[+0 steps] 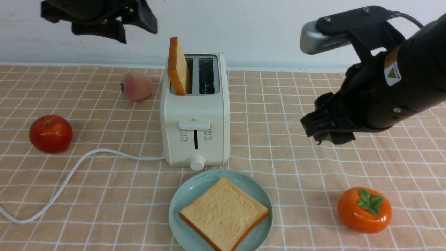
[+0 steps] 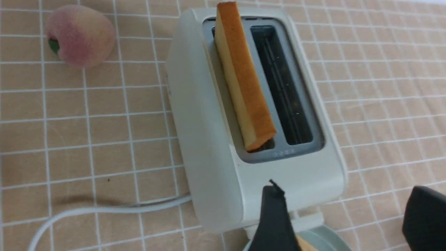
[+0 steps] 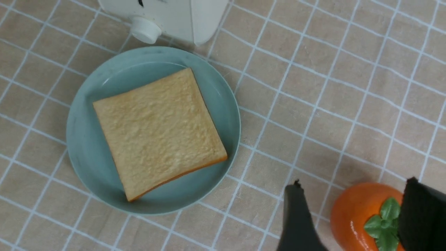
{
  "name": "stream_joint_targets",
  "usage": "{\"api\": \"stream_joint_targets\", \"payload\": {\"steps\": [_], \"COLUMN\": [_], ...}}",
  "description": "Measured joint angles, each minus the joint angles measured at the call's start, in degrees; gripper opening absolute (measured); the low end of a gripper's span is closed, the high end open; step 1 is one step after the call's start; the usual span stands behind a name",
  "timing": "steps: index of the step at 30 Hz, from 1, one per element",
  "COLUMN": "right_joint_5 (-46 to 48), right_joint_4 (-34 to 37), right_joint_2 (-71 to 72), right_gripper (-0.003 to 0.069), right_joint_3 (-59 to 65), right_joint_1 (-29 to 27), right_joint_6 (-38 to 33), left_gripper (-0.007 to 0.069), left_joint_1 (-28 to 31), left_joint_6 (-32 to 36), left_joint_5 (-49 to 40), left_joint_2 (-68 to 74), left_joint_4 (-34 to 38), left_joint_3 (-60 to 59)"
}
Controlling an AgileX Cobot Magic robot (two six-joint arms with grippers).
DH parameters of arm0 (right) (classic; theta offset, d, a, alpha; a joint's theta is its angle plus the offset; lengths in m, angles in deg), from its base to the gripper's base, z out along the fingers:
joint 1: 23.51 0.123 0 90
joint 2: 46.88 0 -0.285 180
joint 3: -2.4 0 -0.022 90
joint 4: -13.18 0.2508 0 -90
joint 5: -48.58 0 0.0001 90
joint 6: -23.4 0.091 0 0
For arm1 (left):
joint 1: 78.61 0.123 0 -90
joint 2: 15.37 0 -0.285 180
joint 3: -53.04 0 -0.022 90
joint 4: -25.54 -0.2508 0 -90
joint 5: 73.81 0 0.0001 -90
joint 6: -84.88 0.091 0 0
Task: Take toasted bread from bread machine on light coffee tablecloth place on plate.
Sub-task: 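Reach for a toast slice standing in the toaster with the left gripper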
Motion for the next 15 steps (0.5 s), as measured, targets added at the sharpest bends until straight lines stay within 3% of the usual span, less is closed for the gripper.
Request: {"api": "stream_joint_targets", "payload": {"steps": [4, 7, 11, 15], "right_joint_5": [0.68, 0.68, 0.83, 1.19], "right_joint_4": [-0.35, -0.5, -0.5, -0.55], "right_joint_2": [0.0, 0.0, 0.0, 0.0], "right_gripper": [0.0393, 0.0391, 0.0391, 0.0391], "right_joint_3": [0.0, 0.0, 0.0, 0.0], "right_joint_1": [0.0, 0.0, 0.0, 0.0], "right_joint_6": [0.17, 0.16, 0.16, 0.16], "left_gripper": [0.05, 0.0501, 0.0498, 0.0447], "left_joint_1": [-3.13, -3.21, -3.21, -3.21], "left_joint_6": [-8.17, -11.16, -11.56, -8.62], "left_joint_5": [-2.51, -3.14, -2.81, -1.06], "left_joint_2": [9.88, 16.4, 21.7, 25.69], "left_joint_4": [-10.02, -12.45, -13.2, -12.79], "left_joint_3": [8.97, 14.6, 18.59, 19.77]}}
